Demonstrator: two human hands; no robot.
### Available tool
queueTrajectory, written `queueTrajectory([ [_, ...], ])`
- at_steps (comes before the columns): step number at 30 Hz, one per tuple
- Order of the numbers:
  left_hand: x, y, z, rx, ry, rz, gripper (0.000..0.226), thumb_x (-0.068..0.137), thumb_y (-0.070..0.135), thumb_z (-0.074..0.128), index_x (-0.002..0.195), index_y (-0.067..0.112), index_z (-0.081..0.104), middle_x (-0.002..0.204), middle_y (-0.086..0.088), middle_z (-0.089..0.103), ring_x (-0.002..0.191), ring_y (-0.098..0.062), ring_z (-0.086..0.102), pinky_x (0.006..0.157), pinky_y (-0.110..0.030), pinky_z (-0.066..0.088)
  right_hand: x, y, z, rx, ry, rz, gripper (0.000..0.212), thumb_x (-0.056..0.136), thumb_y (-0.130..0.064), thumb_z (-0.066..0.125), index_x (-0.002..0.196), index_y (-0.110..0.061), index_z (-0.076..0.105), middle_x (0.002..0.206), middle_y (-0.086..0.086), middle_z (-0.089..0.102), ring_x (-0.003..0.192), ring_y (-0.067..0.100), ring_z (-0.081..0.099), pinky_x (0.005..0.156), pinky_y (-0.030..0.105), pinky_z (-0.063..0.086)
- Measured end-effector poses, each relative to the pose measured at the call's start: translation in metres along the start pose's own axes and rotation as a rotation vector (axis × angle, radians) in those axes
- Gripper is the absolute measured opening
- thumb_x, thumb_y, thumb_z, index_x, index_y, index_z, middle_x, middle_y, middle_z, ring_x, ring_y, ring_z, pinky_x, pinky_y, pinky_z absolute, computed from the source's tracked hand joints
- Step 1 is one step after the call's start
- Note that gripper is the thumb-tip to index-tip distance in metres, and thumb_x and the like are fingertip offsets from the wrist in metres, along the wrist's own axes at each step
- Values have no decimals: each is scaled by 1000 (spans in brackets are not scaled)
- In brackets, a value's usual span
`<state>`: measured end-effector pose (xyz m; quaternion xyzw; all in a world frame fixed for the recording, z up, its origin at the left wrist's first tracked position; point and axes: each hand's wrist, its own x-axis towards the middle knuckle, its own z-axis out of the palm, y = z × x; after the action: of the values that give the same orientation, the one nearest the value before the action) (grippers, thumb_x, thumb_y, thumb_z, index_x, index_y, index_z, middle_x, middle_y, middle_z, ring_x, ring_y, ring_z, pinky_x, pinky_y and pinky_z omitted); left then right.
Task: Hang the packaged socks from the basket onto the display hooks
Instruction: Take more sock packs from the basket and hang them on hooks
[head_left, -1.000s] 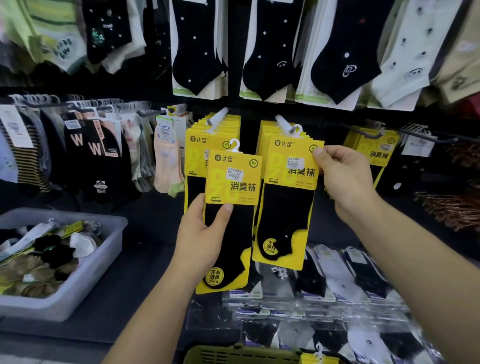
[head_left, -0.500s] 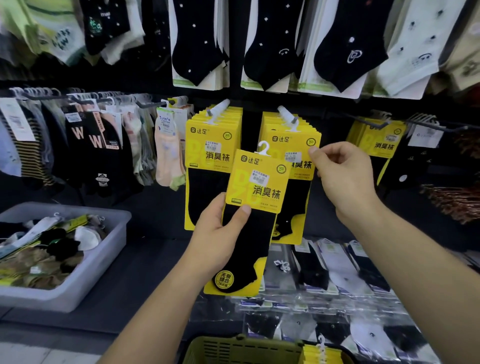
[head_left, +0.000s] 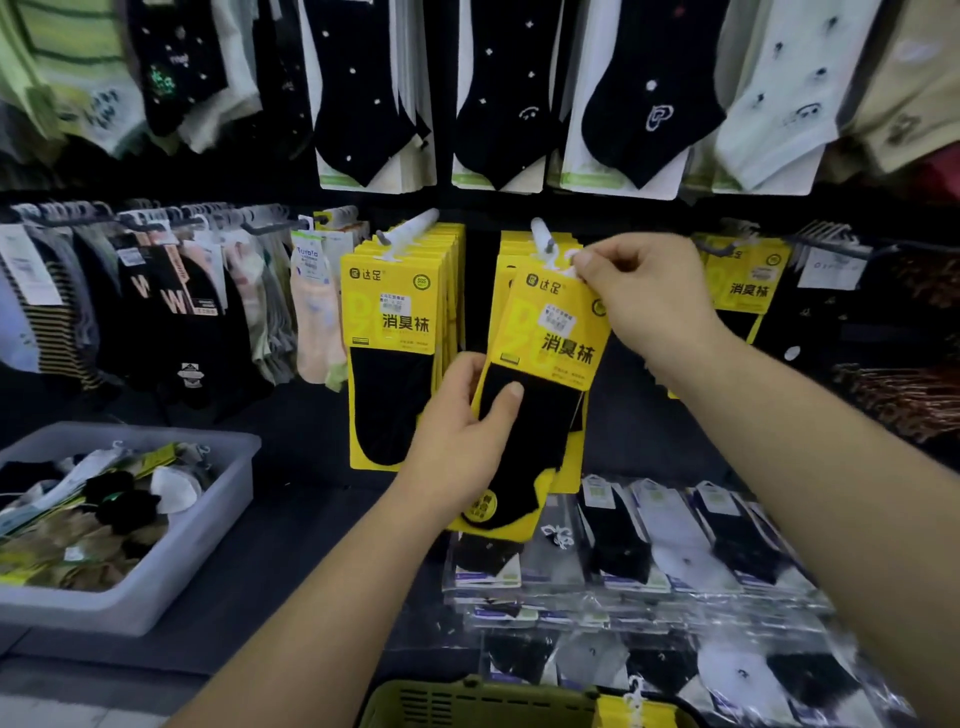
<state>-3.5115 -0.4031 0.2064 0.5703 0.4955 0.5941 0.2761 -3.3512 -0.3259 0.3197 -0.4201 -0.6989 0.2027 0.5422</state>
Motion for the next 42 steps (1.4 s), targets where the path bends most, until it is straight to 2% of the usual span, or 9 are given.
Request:
queueTrajectory([
  [3, 12, -1, 5, 49, 13, -28, 7, 107, 33, 62, 108, 39, 59, 102, 14, 77, 99, -10, 75, 92, -46, 63, 15, -2, 4, -60, 39, -13, 21, 92, -28, 66, 73, -33, 72, 70, -15, 68, 67, 1, 61, 64, 24, 47],
  [13, 20, -10, 11, -23, 23, -42, 13, 108, 25, 60, 105, 37, 59, 104, 21, 76, 101, 0, 73, 91, -30, 61, 16, -6, 16, -205, 53, -110, 20, 97, -28, 59, 87, -30, 75, 76, -16, 67, 67, -4, 58, 56, 12, 41],
  [17, 18, -8, 11, 69, 40, -49, 10, 109, 29, 58, 105, 38, 58, 101, 20, 75, 97, 1, 71, 88, -33, 61, 14, -3, 18, -306, 35, -187, 24, 99, -24, 52, 102, -23, 76, 92, -8, 66, 98, 14, 55, 81, 29, 45],
  [20, 14, -3, 6, 311, 27, -57, 16, 109, 39, 55, 112, 24, 58, 103, 2, 71, 94, -21, 70, 83, -49, 61, 6, 6, 16, -417, 53, -247, 31, 98, -24, 52, 124, -23, 70, 106, -6, 52, 113, 20, 41, 98, 31, 37],
  [24, 11, 2, 2, 695, 100, 1, 41, 106, 52, 53, 125, 17, 55, 115, 1, 53, 98, -24, 60, 76, -38, 49, -18, 27, 14, -285, 98, -172, 56, 93, -37, 59, 145, -22, 46, 134, 1, 45, 130, 20, 32, 109, 31, 28],
  [31, 40, 5, 23, 43, 52, -83, 64, 107, 48, 57, 162, 27, 34, 149, 10, 56, 144, -15, 49, 118, -39, 39, -58, 72, 39, 12, -126, 66, 74, 103, -48, 41, 160, -21, 4, 167, -1, 13, 153, 15, 11, 124, 43, 16],
  [37, 49, -13, 35, -145, 30, -137, 51, 98, 55, 61, 145, 38, 51, 130, 21, 68, 128, -6, 61, 114, -38, 45, -57, 89, 54, 267, -186, 143, 59, 100, -55, 41, 153, -34, 27, 135, -33, 53, 123, -13, 49, 96, 11, 39],
  [40, 63, -5, 31, -81, 84, -90, 90, 82, 73, 61, 157, 27, 43, 142, 10, 67, 134, -13, 62, 117, -45, 47, -46, 91, 50, 305, -151, 87, 69, 95, -56, 51, 155, -29, 27, 135, -25, 56, 123, -6, 52, 98, 18, 43],
  [42, 75, -1, 31, -91, 111, -40, 78, 87, 67, 64, 152, 24, 51, 135, 11, 71, 126, -7, 67, 109, -34, 52, -37, 90, 52, 304, -106, 33, 61, 97, -51, 51, 150, -28, 33, 132, -27, 58, 122, -5, 54, 99, 17, 44],
])
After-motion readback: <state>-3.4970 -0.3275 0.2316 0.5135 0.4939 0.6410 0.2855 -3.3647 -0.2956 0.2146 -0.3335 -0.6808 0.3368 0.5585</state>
